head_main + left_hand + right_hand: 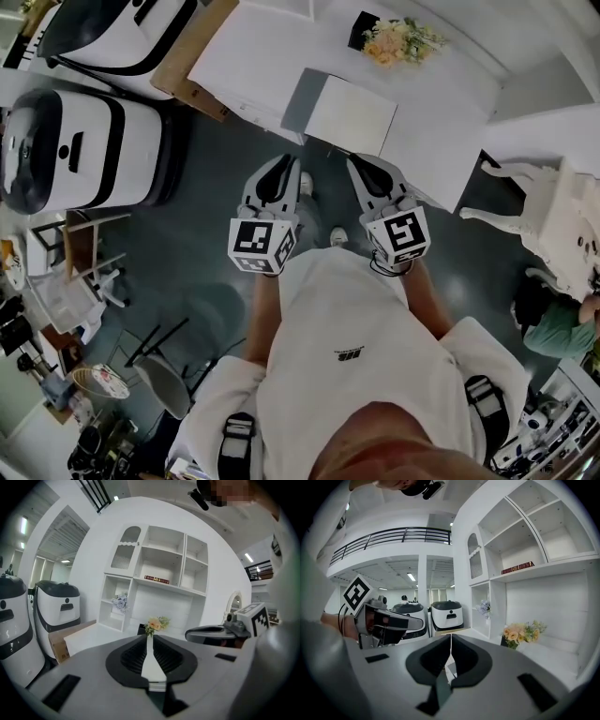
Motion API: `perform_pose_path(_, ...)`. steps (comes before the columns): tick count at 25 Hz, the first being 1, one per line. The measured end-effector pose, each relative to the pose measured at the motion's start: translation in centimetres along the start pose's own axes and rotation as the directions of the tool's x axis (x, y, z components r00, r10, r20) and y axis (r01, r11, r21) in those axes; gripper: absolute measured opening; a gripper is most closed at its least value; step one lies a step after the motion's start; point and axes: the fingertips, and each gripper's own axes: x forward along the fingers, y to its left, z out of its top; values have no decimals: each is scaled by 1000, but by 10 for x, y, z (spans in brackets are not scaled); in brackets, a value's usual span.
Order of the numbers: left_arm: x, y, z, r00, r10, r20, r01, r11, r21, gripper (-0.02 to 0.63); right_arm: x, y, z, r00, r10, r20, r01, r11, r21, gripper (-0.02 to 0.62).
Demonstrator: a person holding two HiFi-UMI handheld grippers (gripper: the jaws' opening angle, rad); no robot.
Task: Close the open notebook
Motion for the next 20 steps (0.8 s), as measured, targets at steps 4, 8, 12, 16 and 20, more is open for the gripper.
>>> perform_pose_path(4, 23, 26, -3, 999, -23, -31, 22, 1000, -8, 0, 29, -9, -5, 999, -14, -31, 15, 1000, 23, -3)
perform_pose_path(8, 46, 48, -10, 997, -44, -61, 43, 999, -19, 0, 57, -16, -13, 998, -23, -58, 25, 999, 40, -3)
perform_pose_path(12, 66, 66, -21, 993, -67, -96, 65, 998, -26, 0, 83, -23, -21, 996, -34, -81, 38, 998, 53, -3)
perform_pose_path(16, 86, 83, -39, 987, -86, -136, 80, 996, -43, 0, 106, -29, -39, 992, -41, -119, 49, 997, 66, -3)
perform_pose_path(20, 99, 98, -57, 980, -99, -174, 90, 994, -62, 0, 126, -27, -55, 987, -33, -155, 47, 995, 85, -3)
